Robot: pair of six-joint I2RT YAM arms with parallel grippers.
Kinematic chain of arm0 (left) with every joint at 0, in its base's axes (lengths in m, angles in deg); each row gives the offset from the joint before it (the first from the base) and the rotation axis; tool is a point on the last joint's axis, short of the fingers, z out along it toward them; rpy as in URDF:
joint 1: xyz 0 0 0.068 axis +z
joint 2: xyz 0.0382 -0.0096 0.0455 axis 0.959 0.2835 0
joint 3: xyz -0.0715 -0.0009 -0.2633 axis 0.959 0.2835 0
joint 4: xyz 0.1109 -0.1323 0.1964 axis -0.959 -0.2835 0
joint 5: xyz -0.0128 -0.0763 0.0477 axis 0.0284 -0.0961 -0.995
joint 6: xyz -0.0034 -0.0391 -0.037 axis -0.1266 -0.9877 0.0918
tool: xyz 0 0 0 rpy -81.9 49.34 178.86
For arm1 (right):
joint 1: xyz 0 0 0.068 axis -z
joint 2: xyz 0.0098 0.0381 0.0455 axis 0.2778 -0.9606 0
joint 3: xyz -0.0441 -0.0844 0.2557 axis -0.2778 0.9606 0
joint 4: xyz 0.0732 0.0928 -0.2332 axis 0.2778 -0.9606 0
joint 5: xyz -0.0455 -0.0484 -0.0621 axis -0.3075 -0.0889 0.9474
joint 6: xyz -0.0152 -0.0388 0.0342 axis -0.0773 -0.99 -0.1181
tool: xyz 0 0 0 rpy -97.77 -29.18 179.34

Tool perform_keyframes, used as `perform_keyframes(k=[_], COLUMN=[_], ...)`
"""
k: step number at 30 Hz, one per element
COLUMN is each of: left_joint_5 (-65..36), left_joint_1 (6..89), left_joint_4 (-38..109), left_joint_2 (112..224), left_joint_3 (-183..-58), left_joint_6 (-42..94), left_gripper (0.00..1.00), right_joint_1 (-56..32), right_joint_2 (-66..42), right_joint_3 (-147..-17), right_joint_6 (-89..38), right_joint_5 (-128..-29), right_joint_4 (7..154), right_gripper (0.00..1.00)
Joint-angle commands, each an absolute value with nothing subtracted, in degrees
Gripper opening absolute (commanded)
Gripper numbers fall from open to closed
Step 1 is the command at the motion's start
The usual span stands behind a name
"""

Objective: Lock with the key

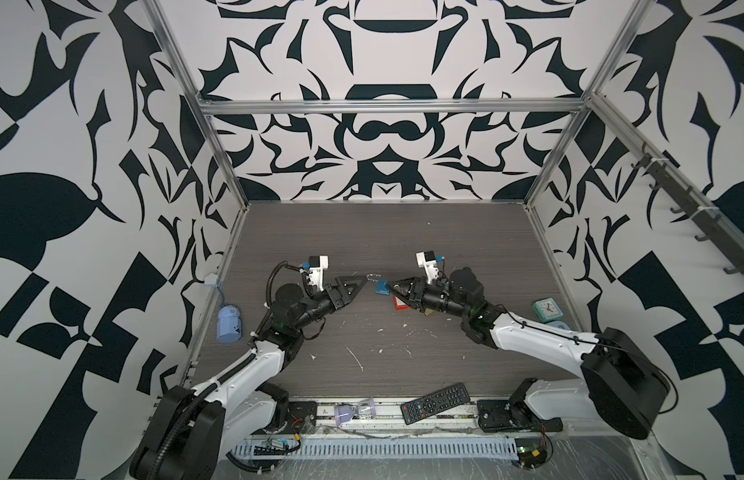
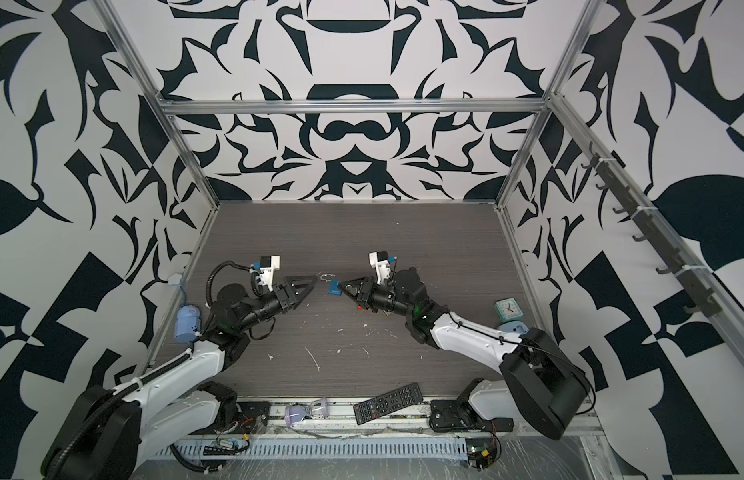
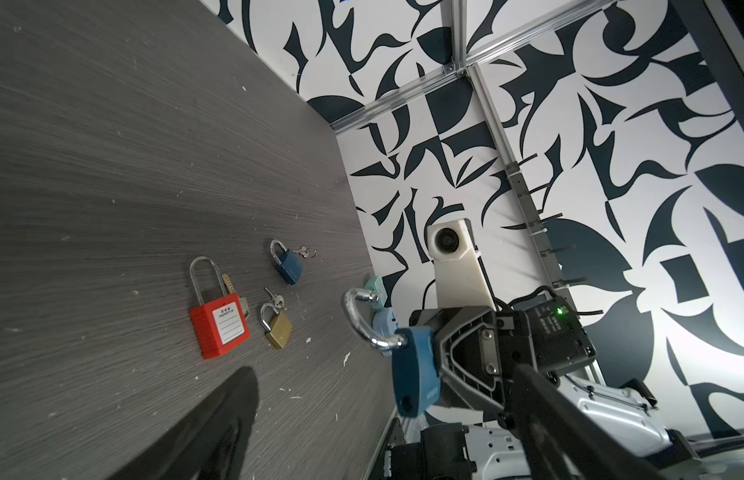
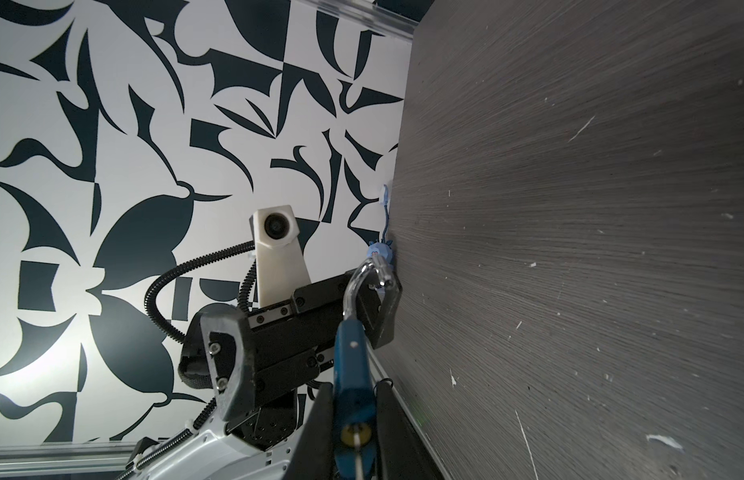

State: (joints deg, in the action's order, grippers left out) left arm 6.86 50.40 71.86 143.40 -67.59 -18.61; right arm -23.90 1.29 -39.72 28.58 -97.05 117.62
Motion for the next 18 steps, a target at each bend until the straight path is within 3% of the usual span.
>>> perform_keyframes(k=[1, 7, 18], left_joint_5=[4.8, 5.4, 12.8], left_joint_1=[50.7, 50.6, 50.7], left_joint_4=[58.7, 53.0, 57.3], left_joint_2=[140.1, 139.7, 147.8], left_joint_3=[-71.3, -75.4, -79.9], left_joint_6=[-9.4, -2.6, 2.4], left_gripper=[0.97, 0.95, 0.95], right_joint_1=[-23.1, -20.8, -18.1], right_joint_2=[5.5, 9.3, 10.6], right_joint_3=[-39.4, -38.2, -36.8], right_joint_6=[26.8, 26.3, 30.9], right_joint_5=[-98.5, -100.7, -104.9], right_joint_4=[115.6, 112.2, 114.0], right_gripper=[0.00, 0.00, 0.00])
